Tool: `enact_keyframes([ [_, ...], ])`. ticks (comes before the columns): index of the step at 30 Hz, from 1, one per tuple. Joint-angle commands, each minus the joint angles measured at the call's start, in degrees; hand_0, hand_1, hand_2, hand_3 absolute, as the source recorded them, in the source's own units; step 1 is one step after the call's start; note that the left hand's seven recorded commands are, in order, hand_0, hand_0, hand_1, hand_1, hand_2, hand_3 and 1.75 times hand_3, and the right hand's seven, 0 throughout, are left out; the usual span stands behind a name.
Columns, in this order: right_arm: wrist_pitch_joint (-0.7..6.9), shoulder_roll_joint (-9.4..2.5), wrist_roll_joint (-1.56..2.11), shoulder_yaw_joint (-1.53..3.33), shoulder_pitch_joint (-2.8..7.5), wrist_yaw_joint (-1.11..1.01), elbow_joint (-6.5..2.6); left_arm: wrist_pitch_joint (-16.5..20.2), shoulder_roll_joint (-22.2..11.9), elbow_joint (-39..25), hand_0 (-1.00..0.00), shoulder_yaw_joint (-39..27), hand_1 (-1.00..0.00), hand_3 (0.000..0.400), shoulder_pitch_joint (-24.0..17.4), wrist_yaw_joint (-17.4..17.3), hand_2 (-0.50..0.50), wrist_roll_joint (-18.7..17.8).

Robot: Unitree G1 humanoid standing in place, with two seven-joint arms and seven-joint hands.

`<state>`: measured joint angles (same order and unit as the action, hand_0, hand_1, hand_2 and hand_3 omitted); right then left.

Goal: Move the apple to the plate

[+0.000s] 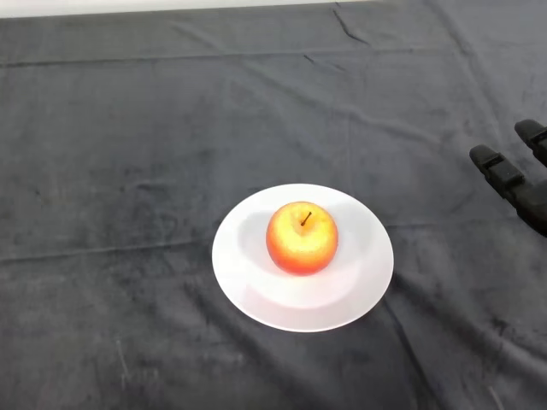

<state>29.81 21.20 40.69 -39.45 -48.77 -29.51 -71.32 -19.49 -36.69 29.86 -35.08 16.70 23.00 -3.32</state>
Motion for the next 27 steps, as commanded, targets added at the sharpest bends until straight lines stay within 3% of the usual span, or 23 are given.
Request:
enact_keyframes([
  [1, 0.07, 1.28, 0.12, -1.04, -1.27, 0.12, 2.03, -1.67, -3.23, 2.12, 0.0, -2.49, 0.0, 0.0, 2.32, 1.23, 0.0, -0.4],
  [11, 0.07, 1.36, 0.13, -1.07, -1.36, 0.04, 1.81, -1.84, -2.93, 4.88, 0.0, -2.7, 0.0, 0.0, 4.78, 2.83, 0.0, -0.4],
  [27, 0.05, 1.41, 0.11, -1.1, -1.42, -0.04, 1.64, -2.17, -2.86, 4.84, 0.0, -2.19, 0.0, 0.0, 4.95, 2.22, 0.0, -0.57],
])
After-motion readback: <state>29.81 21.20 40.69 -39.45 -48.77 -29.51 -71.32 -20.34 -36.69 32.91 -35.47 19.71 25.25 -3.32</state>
